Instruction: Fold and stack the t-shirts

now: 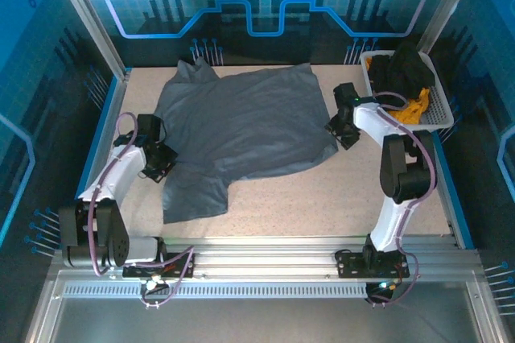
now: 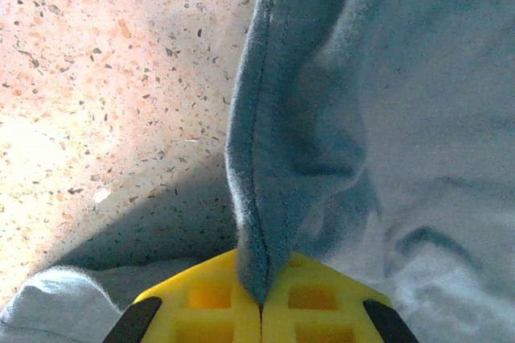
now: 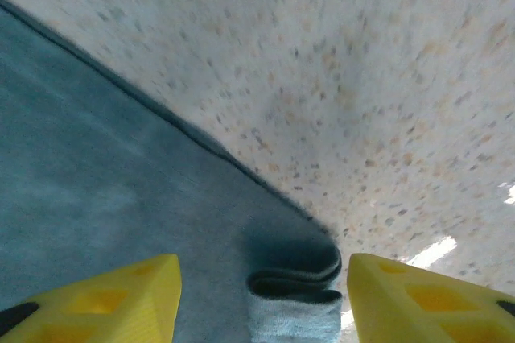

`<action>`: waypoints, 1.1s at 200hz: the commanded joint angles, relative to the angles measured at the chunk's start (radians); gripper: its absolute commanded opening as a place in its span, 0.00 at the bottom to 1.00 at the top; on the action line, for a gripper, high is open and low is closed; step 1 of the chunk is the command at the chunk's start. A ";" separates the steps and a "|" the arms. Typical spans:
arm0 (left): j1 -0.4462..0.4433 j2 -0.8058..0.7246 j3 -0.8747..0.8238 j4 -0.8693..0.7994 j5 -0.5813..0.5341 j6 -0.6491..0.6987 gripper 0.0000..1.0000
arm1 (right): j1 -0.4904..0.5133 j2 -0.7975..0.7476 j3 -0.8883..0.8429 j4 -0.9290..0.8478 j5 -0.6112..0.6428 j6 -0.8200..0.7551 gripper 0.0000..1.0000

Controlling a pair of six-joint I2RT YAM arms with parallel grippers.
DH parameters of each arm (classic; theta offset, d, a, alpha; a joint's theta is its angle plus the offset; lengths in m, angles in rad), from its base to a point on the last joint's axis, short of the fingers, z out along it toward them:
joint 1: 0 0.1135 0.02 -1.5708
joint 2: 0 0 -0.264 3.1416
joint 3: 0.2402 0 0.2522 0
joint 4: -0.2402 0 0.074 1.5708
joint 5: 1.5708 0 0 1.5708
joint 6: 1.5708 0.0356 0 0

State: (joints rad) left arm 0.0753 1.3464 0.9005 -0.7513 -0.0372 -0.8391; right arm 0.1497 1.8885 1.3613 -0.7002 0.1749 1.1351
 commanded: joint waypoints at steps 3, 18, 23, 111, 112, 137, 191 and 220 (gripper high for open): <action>0.012 0.033 0.008 0.011 -0.010 -0.005 0.00 | 0.020 0.011 0.004 -0.068 -0.025 0.096 0.56; 0.012 0.042 0.009 0.024 -0.003 -0.011 0.00 | 0.021 0.011 0.004 -0.098 -0.025 0.094 0.55; 0.012 0.045 0.011 0.028 -0.002 -0.013 0.00 | 0.021 0.012 0.004 -0.115 -0.024 0.092 0.55; 0.012 0.096 0.057 0.041 0.004 -0.008 0.00 | 0.009 -0.007 -0.088 -0.145 -0.054 0.065 0.44; 0.012 0.096 0.058 0.042 0.004 -0.008 0.00 | 0.009 -0.008 -0.089 -0.146 -0.054 0.064 0.43; 0.012 0.101 0.066 0.042 0.002 -0.008 0.00 | -0.007 -0.067 -0.155 -0.163 -0.048 0.053 0.38; 0.012 0.114 0.089 0.039 0.005 -0.003 0.00 | -0.072 -0.194 -0.301 -0.184 -0.062 0.047 0.31; 0.012 0.117 0.100 0.039 0.008 -0.003 0.00 | -0.079 -0.264 -0.313 -0.177 -0.054 0.057 0.31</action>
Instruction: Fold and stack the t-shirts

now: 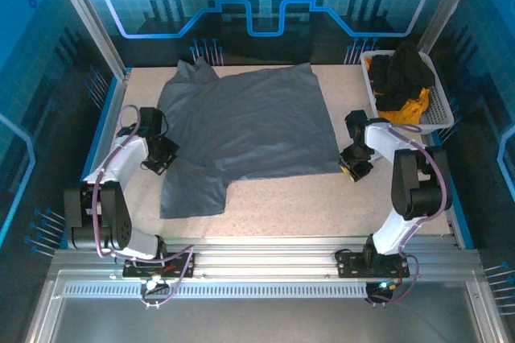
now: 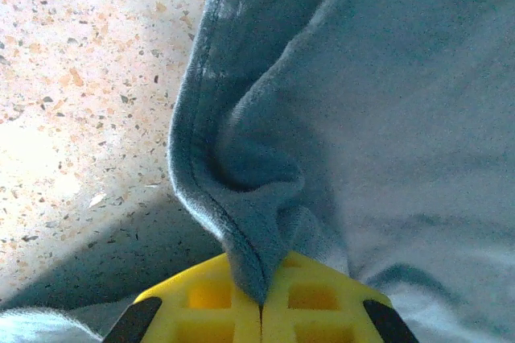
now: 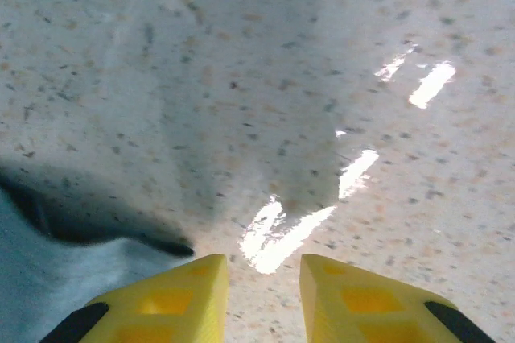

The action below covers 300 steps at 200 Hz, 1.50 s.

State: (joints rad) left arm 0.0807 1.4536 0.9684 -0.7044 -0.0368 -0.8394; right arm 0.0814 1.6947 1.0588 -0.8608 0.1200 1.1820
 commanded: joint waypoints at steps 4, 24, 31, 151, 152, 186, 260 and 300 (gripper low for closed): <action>0.006 0.008 0.034 -0.007 0.010 -0.002 0.00 | -0.009 -0.082 -0.016 0.002 -0.005 0.010 0.32; 0.007 0.007 0.034 -0.005 0.009 -0.002 0.00 | 0.006 -0.099 -0.027 0.058 -0.056 0.001 0.41; 0.007 0.007 0.032 -0.006 0.009 -0.001 0.00 | 0.020 -0.087 -0.017 0.065 -0.067 -0.004 0.45; 0.007 -0.019 0.016 0.000 0.024 -0.013 0.00 | 0.055 0.152 0.048 0.108 -0.114 0.014 0.43; 0.007 -0.019 0.016 0.000 0.024 -0.013 0.00 | 0.055 0.153 0.050 0.108 -0.112 0.013 0.42; 0.006 -0.024 0.020 -0.001 0.024 -0.015 0.00 | 0.043 0.180 0.091 0.109 -0.122 -0.003 0.20; 0.006 -0.039 0.084 0.139 0.169 -0.118 0.00 | 0.067 -0.056 0.211 0.206 -0.084 -0.136 0.00; 0.005 -0.041 0.347 0.207 0.194 -0.197 0.00 | 0.042 -0.167 0.428 0.311 -0.056 -0.298 0.00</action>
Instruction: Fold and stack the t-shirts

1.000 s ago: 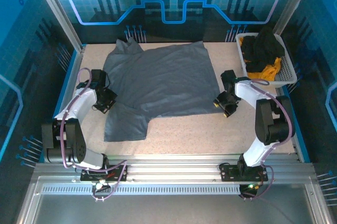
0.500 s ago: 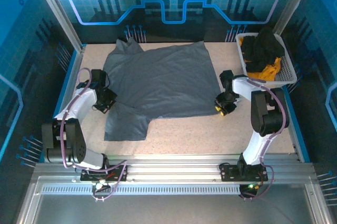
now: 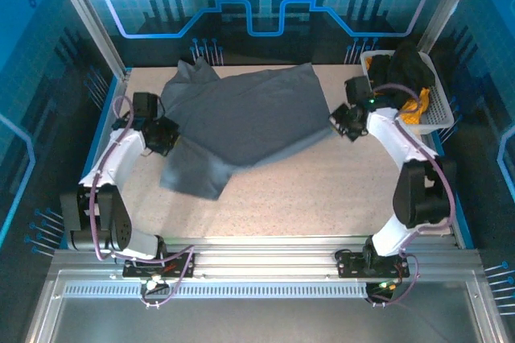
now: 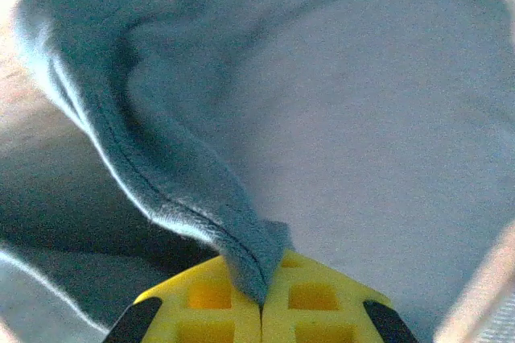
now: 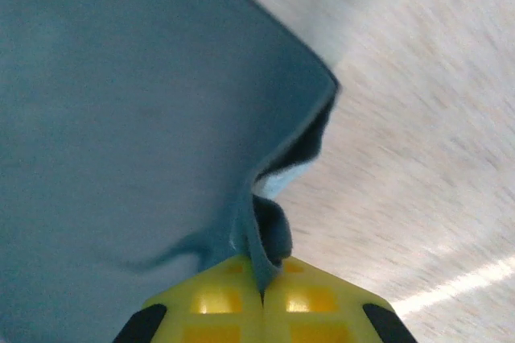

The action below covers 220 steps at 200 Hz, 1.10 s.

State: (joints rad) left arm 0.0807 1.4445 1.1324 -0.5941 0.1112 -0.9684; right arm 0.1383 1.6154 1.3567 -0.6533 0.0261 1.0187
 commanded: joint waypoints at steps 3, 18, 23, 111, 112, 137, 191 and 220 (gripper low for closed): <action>0.005 -0.033 0.205 0.098 0.042 -0.070 0.00 | -0.018 -0.093 0.147 0.109 0.037 -0.142 0.00; 0.005 -0.053 0.299 0.106 0.013 -0.090 0.00 | -0.030 -0.129 0.204 0.155 0.027 -0.174 0.00; 0.005 -0.065 0.322 0.111 0.001 -0.098 0.00 | -0.035 -0.143 0.215 0.177 0.016 -0.180 0.00; 0.005 -0.403 0.425 0.251 -0.192 -0.123 0.00 | -0.096 -0.527 0.157 0.346 0.024 -0.176 0.00; 0.005 -0.403 0.428 0.251 -0.191 -0.122 0.00 | -0.097 -0.529 0.157 0.346 0.024 -0.175 0.00; 0.005 -0.372 0.530 0.256 -0.182 -0.124 0.00 | -0.123 -0.544 0.170 0.378 0.007 -0.143 0.00; 0.011 -0.186 0.616 0.216 -0.099 -0.167 0.00 | -0.129 -0.382 0.234 0.452 -0.076 -0.103 0.00; 0.029 -0.017 0.656 0.229 0.019 -0.179 0.00 | -0.128 -0.211 0.327 0.466 -0.155 -0.089 0.00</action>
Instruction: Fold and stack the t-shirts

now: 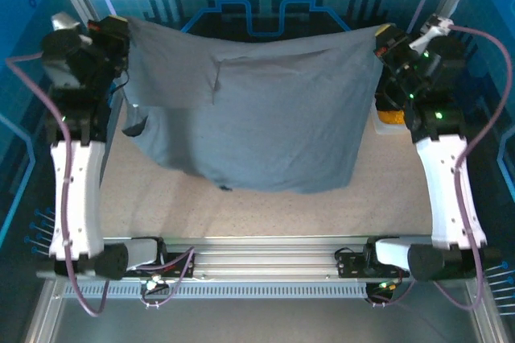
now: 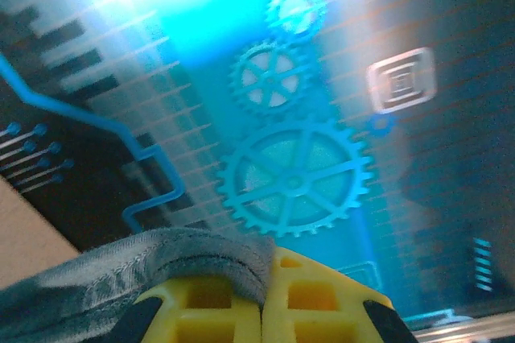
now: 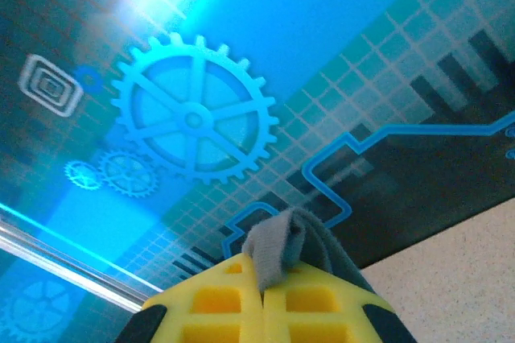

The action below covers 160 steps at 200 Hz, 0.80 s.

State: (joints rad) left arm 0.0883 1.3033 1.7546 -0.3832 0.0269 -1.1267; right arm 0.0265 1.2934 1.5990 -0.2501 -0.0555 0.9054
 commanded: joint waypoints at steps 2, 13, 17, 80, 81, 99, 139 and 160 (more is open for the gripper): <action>0.023 0.138 0.037 0.022 0.111 -0.021 0.00 | -0.017 0.121 0.091 0.063 -0.078 0.026 0.00; 0.035 0.208 0.061 0.050 0.157 -0.038 0.00 | -0.017 0.187 0.136 0.072 -0.106 0.033 0.00; 0.038 0.233 0.073 0.064 0.174 -0.044 0.00 | -0.018 0.214 0.154 0.075 -0.117 0.036 0.00; 0.076 0.547 0.541 0.094 0.298 -0.115 0.00 | -0.057 0.448 0.537 -0.003 -0.158 0.052 0.00; 0.076 0.551 0.549 0.094 0.300 -0.117 0.00 | -0.059 0.450 0.542 -0.004 -0.159 0.053 0.00; 0.092 0.590 0.697 0.093 0.328 -0.171 0.00 | -0.098 0.462 0.605 -0.011 -0.165 0.085 0.00; 0.093 0.430 0.663 0.016 0.306 -0.202 0.00 | -0.189 0.339 0.518 -0.037 -0.132 0.107 0.00; 0.090 0.238 0.382 -0.035 0.255 -0.179 0.00 | -0.219 0.208 0.334 -0.067 -0.088 0.088 0.00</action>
State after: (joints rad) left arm 0.1688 1.7390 2.3592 -0.3595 0.3279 -1.3079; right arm -0.1493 1.6531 2.0838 -0.2852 -0.2100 0.9977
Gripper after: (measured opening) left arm 0.056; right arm 0.046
